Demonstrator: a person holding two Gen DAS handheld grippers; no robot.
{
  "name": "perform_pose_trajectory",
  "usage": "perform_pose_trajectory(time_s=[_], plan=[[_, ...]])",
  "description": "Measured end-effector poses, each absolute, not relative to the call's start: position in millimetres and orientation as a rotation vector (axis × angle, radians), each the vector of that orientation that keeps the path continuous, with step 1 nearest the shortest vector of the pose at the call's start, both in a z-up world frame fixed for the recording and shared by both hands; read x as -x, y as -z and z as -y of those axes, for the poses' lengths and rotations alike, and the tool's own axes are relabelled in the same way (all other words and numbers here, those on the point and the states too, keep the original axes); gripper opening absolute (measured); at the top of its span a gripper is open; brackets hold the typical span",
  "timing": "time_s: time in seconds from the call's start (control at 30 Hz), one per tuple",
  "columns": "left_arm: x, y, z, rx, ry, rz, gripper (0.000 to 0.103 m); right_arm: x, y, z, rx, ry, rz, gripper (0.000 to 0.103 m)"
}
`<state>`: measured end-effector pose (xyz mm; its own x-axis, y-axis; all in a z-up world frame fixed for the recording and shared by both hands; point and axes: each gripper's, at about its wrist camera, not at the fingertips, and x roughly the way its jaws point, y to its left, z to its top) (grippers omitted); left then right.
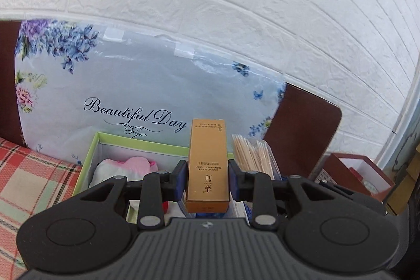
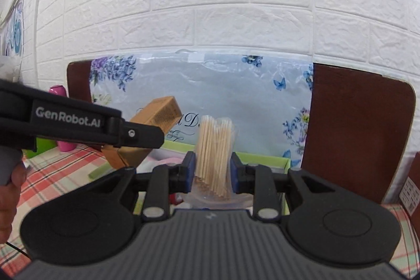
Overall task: Organize objects
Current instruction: 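Lower the tan box into the lime-green box while the right tool drops the toothpick bag in, then withdraw both tools from the lime-green box back over the table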
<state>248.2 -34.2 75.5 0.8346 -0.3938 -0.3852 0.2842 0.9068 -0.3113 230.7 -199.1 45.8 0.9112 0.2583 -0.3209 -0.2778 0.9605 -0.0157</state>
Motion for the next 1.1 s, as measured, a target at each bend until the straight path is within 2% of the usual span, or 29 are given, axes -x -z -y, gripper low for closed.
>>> perform_pose_trajectory(time_s=[0.17, 0.23, 0.27, 0.3, 0.37, 0.43, 0.5, 0.77, 0.9, 1.1], plan=[[-278, -58, 31, 0.281, 0.347, -0.474, 0.034, -258, -27, 188, 0.107, -0.239, -0.331, 0.026], [-284, -49, 30, 0.278, 0.318, -0.463, 0.053, -270, -17, 186, 0.095, -0.240, -0.351, 0.028], [-286, -44, 30, 0.267, 0.300, -0.471, 0.075, -275, -11, 185, 0.097, -0.248, -0.360, 0.036], [-286, -40, 28, 0.257, 0.273, -0.474, 0.078, -280, -5, 184, 0.110, -0.255, -0.383, 0.056], [-282, -31, 22, 0.247, 0.256, -0.475, 0.078, -279, 4, 182, 0.135, -0.240, -0.406, 0.071], [-277, -25, 15, 0.264, 0.248, -0.490, 0.078, -272, 12, 183, 0.152, -0.225, -0.391, 0.078], [-271, -22, 10, 0.276, 0.244, -0.495, 0.078, -264, 16, 183, 0.155, -0.208, -0.382, 0.091], [-243, -39, 15, 0.231, 0.238, -0.520, 0.078, -239, -5, 189, 0.138, -0.185, -0.345, 0.103], [-215, -47, 22, 0.169, 0.200, -0.521, 0.079, -213, -19, 198, 0.116, -0.178, -0.332, 0.103], [-181, -33, 29, 0.131, 0.180, -0.586, 0.080, -170, -13, 213, 0.051, -0.179, -0.412, 0.103]])
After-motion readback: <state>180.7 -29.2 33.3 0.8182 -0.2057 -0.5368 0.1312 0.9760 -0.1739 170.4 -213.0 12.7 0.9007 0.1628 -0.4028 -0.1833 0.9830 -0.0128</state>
